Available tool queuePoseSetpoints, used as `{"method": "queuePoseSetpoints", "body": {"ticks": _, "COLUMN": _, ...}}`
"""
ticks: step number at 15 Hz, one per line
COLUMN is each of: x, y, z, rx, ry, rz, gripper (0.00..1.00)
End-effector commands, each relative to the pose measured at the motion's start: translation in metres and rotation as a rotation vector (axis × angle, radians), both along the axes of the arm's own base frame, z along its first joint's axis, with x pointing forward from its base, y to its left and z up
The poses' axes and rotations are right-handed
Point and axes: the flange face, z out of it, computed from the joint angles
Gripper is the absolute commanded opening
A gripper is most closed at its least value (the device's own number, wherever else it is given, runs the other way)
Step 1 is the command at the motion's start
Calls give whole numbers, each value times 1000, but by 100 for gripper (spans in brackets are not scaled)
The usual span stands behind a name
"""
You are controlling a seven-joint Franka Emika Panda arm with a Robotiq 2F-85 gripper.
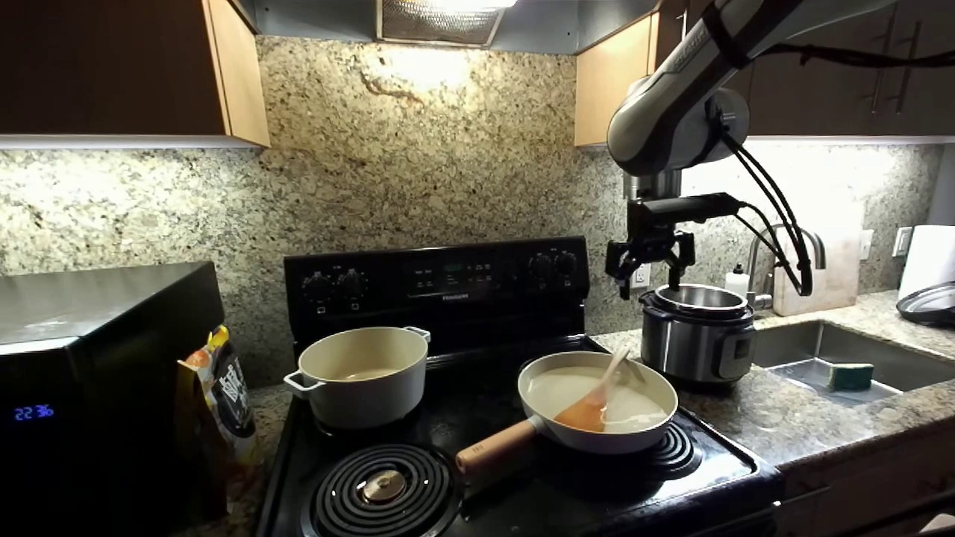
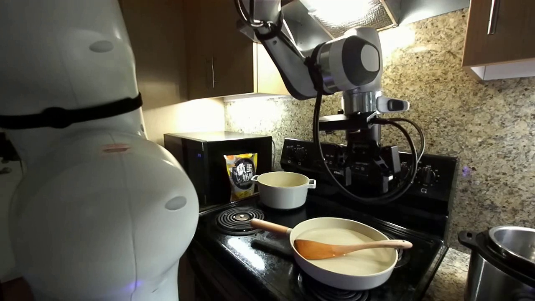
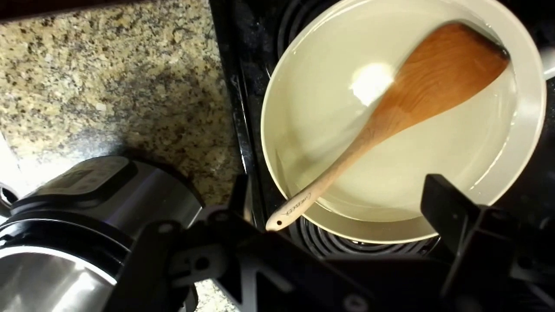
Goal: Stir the water in the pan using the wooden soon
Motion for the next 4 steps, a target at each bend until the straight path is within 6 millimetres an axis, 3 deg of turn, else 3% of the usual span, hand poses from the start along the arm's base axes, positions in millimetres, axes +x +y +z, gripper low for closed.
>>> {"method": "queuePoseSetpoints", "body": {"ticks": 1, "x": 0, "y": 0, "z": -1, "rx": 1, "ry": 3, "rz": 1, "gripper": 100}}
{"method": "queuePoseSetpoints", "body": {"ticks": 4, "x": 1, "y": 2, "z": -5, "rx": 3, "ry": 11, "rz": 6, "gripper": 100}}
